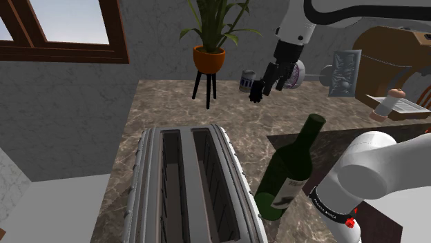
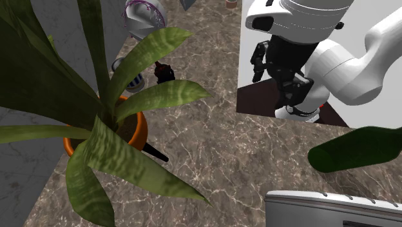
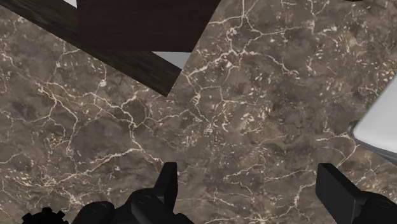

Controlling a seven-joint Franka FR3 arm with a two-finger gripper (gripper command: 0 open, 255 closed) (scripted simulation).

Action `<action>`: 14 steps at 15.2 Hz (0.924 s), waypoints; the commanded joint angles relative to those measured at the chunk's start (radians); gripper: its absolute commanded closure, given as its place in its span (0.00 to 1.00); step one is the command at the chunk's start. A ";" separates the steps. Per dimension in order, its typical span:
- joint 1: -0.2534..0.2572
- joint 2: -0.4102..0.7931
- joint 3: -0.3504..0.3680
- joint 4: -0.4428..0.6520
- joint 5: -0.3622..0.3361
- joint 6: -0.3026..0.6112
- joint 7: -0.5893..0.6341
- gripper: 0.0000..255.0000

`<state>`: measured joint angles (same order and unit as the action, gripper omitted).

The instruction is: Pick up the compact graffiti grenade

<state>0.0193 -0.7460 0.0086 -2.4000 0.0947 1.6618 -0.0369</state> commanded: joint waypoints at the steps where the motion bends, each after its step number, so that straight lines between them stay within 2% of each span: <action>1: 0.000 0.000 0.000 0.000 0.000 0.000 0.000 0.00; 8: -0.073 0.230 -0.034 0.100 -0.037 0.131 0.057 0.00; 14: -0.127 0.423 -0.071 0.217 -0.061 0.208 0.108 0.00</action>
<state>-0.0990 -0.3532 -0.0566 -2.2036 0.0377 1.8592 0.0601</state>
